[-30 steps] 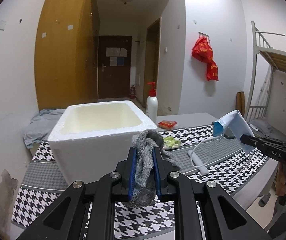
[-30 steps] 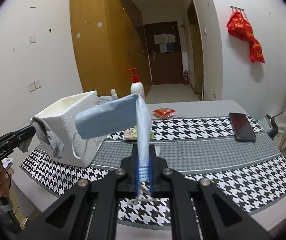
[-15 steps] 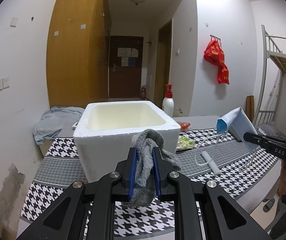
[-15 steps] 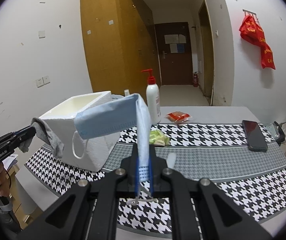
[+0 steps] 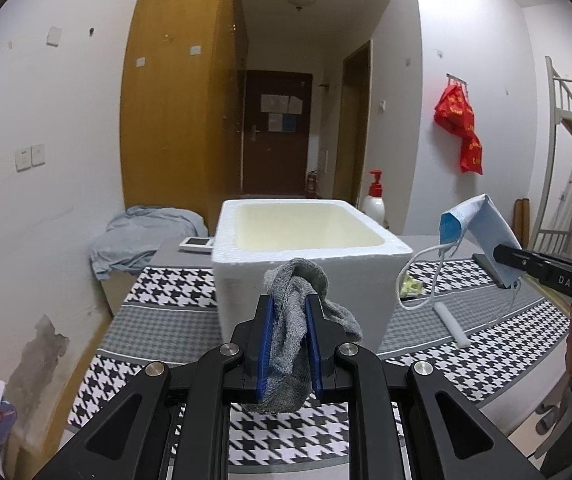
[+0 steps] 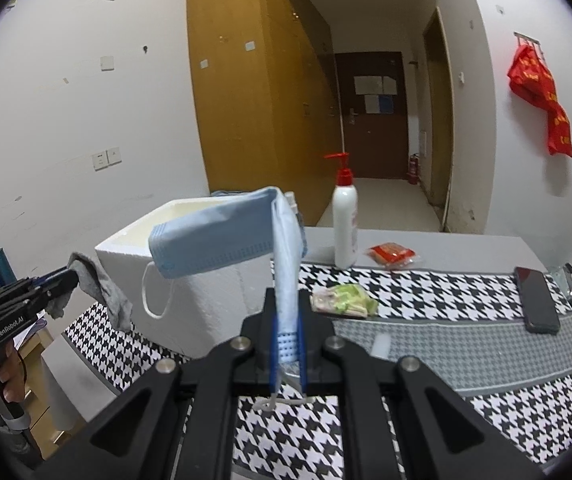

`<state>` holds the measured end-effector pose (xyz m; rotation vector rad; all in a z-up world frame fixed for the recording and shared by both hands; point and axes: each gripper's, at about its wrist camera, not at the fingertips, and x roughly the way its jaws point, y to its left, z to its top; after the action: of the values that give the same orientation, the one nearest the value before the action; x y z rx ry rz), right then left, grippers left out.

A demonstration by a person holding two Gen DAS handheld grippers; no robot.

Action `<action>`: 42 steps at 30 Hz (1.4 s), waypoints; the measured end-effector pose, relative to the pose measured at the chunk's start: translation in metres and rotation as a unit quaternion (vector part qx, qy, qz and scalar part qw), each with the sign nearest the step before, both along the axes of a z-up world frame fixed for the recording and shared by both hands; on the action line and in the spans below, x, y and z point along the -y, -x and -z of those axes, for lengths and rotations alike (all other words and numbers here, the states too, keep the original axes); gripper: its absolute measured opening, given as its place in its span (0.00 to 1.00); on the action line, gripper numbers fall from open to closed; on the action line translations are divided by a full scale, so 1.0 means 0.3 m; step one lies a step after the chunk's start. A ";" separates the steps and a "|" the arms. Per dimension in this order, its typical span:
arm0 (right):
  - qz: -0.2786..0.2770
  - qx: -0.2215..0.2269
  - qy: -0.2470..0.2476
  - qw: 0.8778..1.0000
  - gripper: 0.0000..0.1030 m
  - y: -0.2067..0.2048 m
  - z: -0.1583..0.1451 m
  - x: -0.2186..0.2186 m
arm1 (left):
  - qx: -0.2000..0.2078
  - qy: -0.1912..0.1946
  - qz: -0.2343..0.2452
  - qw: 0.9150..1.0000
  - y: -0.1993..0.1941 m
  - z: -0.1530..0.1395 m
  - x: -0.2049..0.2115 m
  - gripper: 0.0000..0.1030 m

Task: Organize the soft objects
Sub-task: 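Carry the grey sock and blue mask toward the white foam box with both tools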

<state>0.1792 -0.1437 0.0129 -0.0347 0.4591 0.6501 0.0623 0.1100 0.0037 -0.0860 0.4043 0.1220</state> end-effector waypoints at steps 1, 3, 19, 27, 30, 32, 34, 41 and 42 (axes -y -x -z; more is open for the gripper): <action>-0.002 0.000 0.000 1.000 0.10 -0.002 -0.001 -0.008 | 0.000 0.000 -0.002 1.000 0.001 0.001 -0.007 0.17; -0.007 0.000 0.000 1.000 0.10 -0.005 -0.005 -0.027 | -0.001 0.000 -0.007 1.000 0.005 0.002 -0.020 0.17; -0.047 0.014 0.005 0.999 0.10 -0.016 -0.073 -0.183 | -0.007 0.010 -0.025 1.000 -0.001 0.024 -0.079 0.17; -0.059 0.014 0.012 0.998 0.10 -0.028 -0.077 -0.236 | -0.006 0.010 -0.042 0.999 0.025 0.028 -0.113 0.17; -0.064 0.013 0.013 0.998 0.10 -0.032 -0.079 -0.260 | -0.006 0.011 -0.048 0.999 0.030 0.028 -0.128 0.17; -0.068 0.012 0.014 0.998 0.10 -0.037 -0.082 -0.278 | -0.005 0.012 -0.050 0.999 0.033 0.030 -0.137 0.17; -0.074 0.011 0.015 0.997 0.10 -0.041 -0.087 -0.298 | -0.005 0.013 -0.051 0.999 0.035 0.034 -0.147 0.17; -0.079 0.007 0.028 0.996 0.10 -0.060 -0.097 -0.367 | -0.007 0.017 -0.055 0.998 0.033 0.048 -0.167 0.17; -0.078 0.003 0.030 0.997 0.10 -0.066 -0.097 -0.376 | -0.008 0.018 -0.054 0.998 0.032 0.049 -0.170 0.17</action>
<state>0.1990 -0.0310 0.0420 -0.1305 0.4734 0.7883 0.0528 0.1610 -0.0109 -0.1419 0.4170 0.2229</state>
